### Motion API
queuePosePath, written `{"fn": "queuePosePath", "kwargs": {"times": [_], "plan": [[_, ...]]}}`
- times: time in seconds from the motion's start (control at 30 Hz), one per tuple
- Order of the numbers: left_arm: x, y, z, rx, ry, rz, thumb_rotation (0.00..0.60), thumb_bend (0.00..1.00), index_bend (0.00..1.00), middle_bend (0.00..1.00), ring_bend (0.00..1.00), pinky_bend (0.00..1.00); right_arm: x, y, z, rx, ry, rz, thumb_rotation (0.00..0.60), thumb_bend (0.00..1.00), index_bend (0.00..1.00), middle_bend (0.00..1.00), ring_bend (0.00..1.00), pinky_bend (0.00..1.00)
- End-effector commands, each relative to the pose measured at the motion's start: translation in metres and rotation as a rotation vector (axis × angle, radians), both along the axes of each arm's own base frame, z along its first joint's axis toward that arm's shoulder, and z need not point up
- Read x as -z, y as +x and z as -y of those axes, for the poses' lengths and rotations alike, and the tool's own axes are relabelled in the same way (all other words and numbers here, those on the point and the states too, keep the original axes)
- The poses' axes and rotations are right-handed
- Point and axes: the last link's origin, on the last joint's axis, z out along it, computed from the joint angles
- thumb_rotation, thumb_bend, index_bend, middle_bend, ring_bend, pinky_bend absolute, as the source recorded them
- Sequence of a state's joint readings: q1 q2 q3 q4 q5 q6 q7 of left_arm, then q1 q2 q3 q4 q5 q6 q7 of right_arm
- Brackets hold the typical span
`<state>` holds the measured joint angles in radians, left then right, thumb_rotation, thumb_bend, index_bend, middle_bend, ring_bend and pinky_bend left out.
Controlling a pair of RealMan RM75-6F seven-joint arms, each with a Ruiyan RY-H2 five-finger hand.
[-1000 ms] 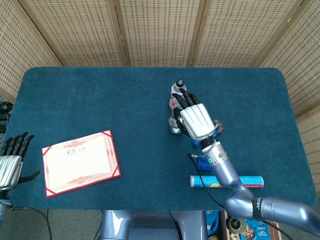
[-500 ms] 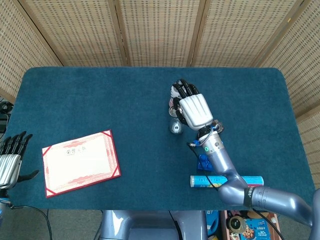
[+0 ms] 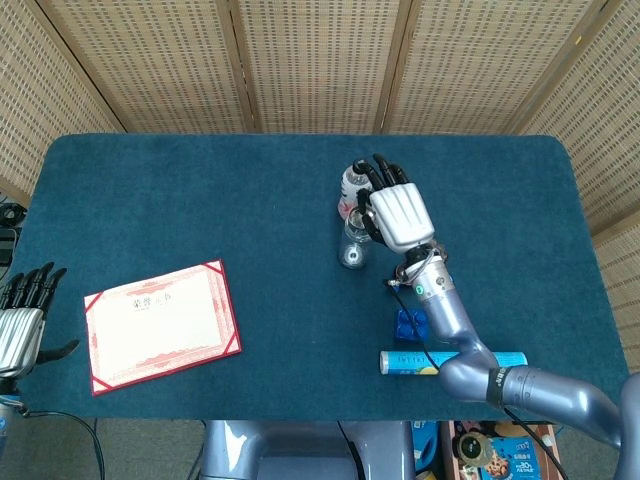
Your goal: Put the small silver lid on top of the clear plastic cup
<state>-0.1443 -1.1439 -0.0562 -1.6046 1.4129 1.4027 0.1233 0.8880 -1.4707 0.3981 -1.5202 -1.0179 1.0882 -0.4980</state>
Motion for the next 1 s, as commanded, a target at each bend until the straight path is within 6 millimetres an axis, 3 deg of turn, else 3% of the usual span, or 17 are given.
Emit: {"fn": "queuePosePath", "kwargs": {"times": [0.03,0.4,1.0], "plan": [[0.0,0.0,0.0,0.0,0.001,-0.001,0.6,0.13,0.0,0.0,0.0,0.0,0.0,-0.003,0.0,0.005,-0.001,0.001,0.6,0.57,0.59,0.22,0.03,0.21],[0.002,0.001,-0.001,-0.001,-0.009,-0.007,0.6,0.13,0.0,0.0,0.0,0.0,0.01,-0.018,0.001,0.044,0.015,0.011,0.6,0.57,0.6,0.22,0.03,0.21],[0.005,0.001,-0.003,-0.004,-0.017,-0.008,0.6,0.13,0.0,0.0,0.0,0.0,0.018,-0.017,0.002,0.036,0.015,0.012,0.6,0.57,0.6,0.22,0.03,0.21]]}}
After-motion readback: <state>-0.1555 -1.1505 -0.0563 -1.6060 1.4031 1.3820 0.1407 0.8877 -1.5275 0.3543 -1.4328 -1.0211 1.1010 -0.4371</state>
